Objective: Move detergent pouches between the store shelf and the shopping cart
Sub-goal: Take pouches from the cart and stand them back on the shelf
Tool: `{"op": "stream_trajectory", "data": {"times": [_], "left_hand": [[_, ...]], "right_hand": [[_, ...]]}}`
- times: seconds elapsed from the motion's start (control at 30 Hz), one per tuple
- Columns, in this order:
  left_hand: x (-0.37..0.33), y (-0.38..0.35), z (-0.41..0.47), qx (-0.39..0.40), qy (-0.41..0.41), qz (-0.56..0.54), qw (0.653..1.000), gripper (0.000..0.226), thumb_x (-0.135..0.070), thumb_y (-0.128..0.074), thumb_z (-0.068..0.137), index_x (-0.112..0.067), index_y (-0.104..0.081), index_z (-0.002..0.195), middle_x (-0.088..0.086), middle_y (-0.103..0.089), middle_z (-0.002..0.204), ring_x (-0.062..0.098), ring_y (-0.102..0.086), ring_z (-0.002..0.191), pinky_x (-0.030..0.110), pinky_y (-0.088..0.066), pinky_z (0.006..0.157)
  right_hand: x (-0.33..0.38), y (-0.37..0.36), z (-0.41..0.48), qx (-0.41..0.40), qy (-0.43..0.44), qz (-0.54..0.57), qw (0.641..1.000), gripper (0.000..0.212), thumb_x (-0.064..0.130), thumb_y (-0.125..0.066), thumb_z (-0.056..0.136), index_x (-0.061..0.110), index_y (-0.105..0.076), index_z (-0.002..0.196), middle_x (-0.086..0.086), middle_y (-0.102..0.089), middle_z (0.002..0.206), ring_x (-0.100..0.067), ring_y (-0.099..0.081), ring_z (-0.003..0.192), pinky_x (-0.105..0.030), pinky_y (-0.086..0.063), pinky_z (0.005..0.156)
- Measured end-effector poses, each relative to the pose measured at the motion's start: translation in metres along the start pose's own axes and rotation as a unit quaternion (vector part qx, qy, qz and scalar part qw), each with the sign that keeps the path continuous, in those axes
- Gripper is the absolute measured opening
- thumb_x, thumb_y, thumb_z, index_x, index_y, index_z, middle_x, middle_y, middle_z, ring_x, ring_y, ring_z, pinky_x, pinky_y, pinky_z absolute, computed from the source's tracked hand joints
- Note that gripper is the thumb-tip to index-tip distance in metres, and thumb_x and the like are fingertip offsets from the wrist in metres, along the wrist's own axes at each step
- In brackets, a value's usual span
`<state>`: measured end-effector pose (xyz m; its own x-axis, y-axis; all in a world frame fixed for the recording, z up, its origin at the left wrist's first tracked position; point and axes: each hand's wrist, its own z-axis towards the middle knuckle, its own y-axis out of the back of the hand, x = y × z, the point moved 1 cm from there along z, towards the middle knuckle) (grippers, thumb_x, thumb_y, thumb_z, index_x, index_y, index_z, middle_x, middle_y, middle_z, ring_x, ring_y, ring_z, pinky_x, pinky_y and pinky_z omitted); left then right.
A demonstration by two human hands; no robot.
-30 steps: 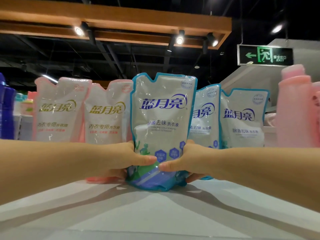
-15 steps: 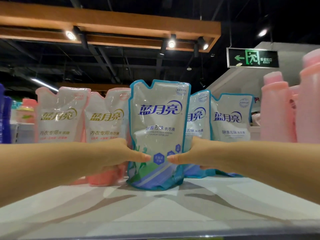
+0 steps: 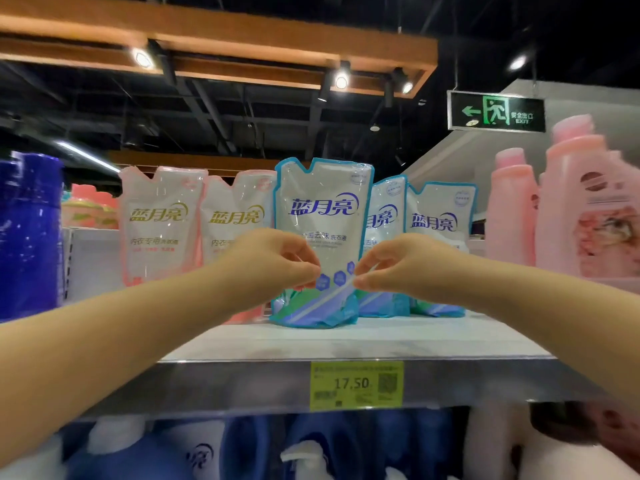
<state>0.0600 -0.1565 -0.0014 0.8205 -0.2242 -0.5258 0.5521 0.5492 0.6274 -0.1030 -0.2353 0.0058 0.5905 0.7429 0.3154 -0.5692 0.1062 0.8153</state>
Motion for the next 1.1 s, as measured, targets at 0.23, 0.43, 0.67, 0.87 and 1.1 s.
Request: {"op": "stream_trajectory", "data": {"times": [0.23, 0.43, 0.67, 0.87, 1.1], "left_hand": [[-0.074, -0.042, -0.059, -0.015, -0.096, -0.179, 0.979, 0.021, -0.009, -0.056, 0.088, -0.016, -0.064, 0.070, -0.008, -0.064, 0.051, -0.003, -0.058, 0.052, 0.012, -0.048, 0.061], [-0.171, -0.137, -0.127, 0.051, -0.157, -0.271, 0.948, 0.026, -0.011, -0.058, 0.088, -0.021, -0.064, 0.065, -0.008, -0.064, 0.056, 0.003, -0.058, 0.058, 0.017, -0.048, 0.068], [-0.307, -0.285, -0.215, 0.145, -0.167, -0.384, 0.896, 0.016, -0.022, -0.063, 0.081, -0.018, -0.063, 0.065, -0.008, -0.058, 0.049, 0.001, -0.052, 0.047, 0.016, -0.043, 0.049], [-0.405, -0.443, -0.271, 0.221, -0.154, -0.441, 0.856, 0.019, -0.019, -0.067, 0.078, -0.026, -0.057, 0.062, -0.009, -0.055, 0.048, -0.002, -0.048, 0.047, 0.016, -0.041, 0.053], [-0.505, -0.641, -0.337, 0.394, -0.101, -0.457, 0.791, 0.014, -0.021, -0.067, 0.079, -0.023, -0.058, 0.067, -0.002, -0.061, 0.056, 0.008, -0.056, 0.056, 0.029, -0.045, 0.063]], "right_hand": [[-0.008, 0.048, -0.115, -0.098, 0.022, 0.125, 0.987, 0.008, 0.017, -0.064, 0.084, 0.018, -0.072, 0.084, 0.007, -0.071, 0.076, 0.001, -0.065, 0.072, -0.019, -0.050, 0.080], [-0.042, 0.087, -0.265, -0.145, -0.033, 0.037, 0.988, 0.018, 0.025, -0.061, 0.084, 0.013, -0.073, 0.078, 0.001, -0.071, 0.073, -0.009, -0.064, 0.074, -0.029, -0.050, 0.076], [-0.120, 0.141, -0.444, -0.174, -0.178, 0.157, 0.956, 0.019, 0.016, -0.063, 0.085, 0.016, -0.068, 0.066, -0.002, -0.069, 0.069, -0.013, -0.064, 0.073, -0.037, -0.051, 0.084], [-0.232, 0.151, -0.572, -0.298, -0.315, 0.226, 0.872, 0.023, 0.003, -0.058, 0.088, 0.014, -0.060, 0.067, 0.002, -0.060, 0.063, -0.003, -0.056, 0.060, -0.015, -0.047, 0.066], [-0.378, 0.155, -0.719, -0.448, -0.484, 0.187, 0.728, 0.019, 0.010, -0.064, 0.086, 0.018, -0.062, 0.069, 0.004, -0.064, 0.066, -0.008, -0.059, 0.069, -0.022, -0.049, 0.072]]}}
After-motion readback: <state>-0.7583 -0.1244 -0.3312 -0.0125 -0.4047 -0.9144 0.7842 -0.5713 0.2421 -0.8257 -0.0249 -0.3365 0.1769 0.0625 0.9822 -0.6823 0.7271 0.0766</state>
